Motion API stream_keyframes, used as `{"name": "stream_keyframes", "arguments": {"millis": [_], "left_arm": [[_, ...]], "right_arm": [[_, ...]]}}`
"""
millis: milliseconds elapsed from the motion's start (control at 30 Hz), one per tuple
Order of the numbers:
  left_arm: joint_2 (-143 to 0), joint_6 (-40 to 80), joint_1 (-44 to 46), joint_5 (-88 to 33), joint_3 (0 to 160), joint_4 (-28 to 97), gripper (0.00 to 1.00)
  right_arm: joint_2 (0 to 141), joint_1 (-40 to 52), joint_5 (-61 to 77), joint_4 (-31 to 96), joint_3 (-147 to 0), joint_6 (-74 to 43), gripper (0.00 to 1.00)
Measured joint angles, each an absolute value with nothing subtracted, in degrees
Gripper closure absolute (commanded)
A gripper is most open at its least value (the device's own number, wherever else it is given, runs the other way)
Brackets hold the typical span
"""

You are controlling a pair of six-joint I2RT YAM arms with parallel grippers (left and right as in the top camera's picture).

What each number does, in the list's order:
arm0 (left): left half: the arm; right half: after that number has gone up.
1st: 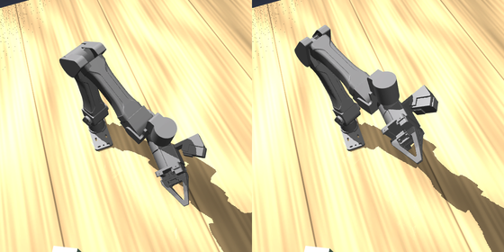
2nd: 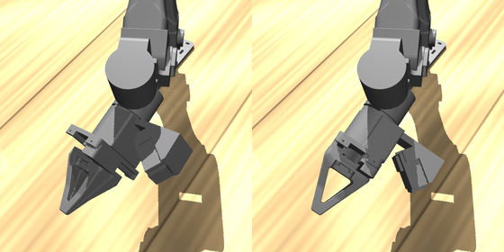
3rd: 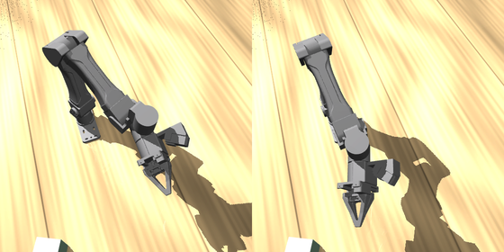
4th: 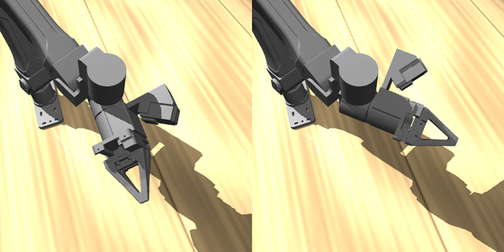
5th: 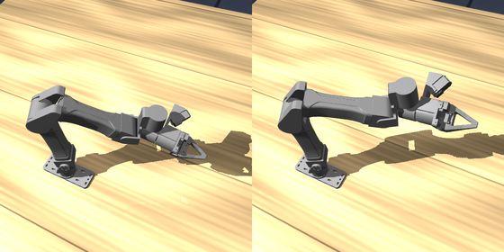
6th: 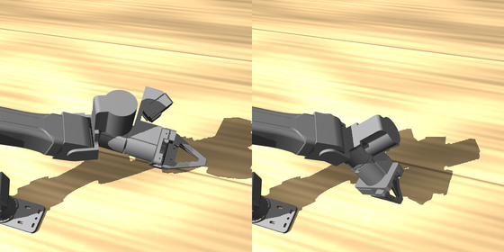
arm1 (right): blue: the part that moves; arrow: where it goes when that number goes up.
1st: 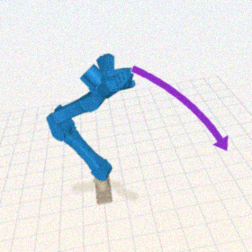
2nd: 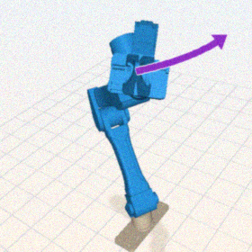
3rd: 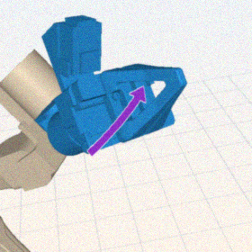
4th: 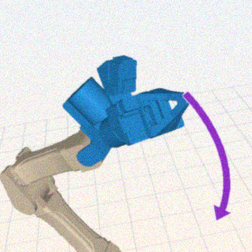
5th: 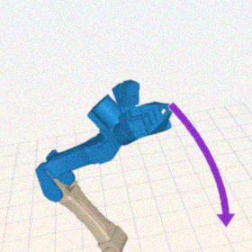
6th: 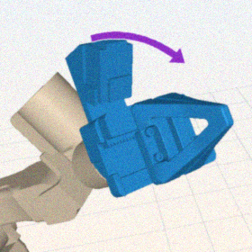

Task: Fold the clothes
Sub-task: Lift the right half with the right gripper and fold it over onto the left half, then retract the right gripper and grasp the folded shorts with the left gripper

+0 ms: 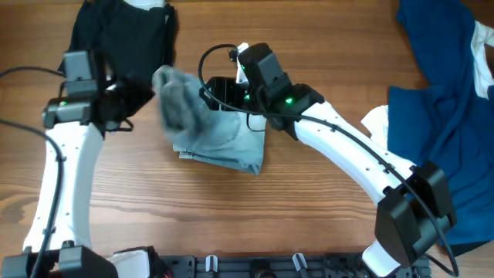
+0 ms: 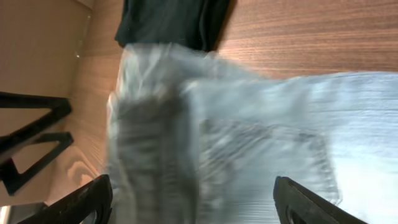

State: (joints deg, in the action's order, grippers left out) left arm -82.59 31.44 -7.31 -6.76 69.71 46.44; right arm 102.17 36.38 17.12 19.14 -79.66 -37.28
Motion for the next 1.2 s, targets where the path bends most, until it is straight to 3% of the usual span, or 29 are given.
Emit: {"name": "stream_keyframes", "arguments": {"millis": [367, 700, 1200], "left_arm": [[-83.07, 29.98, -6.26, -6.70, 69.71, 48.73, 0.11], [-94.48, 26.17, -3.92, -4.93, 69.69, 54.35, 0.00], [-109.65, 22.28, -3.90, -9.06, 69.69, 47.51, 0.00]], "right_arm": [[97.73, 25.19, 20.36, 29.28, -79.77, -31.55, 0.13], [96.25, 11.73, 23.86, 40.01, -79.88, -22.46, 0.09], [96.25, 9.06, 23.99, 41.58, -79.88, -17.65, 0.04]]}}
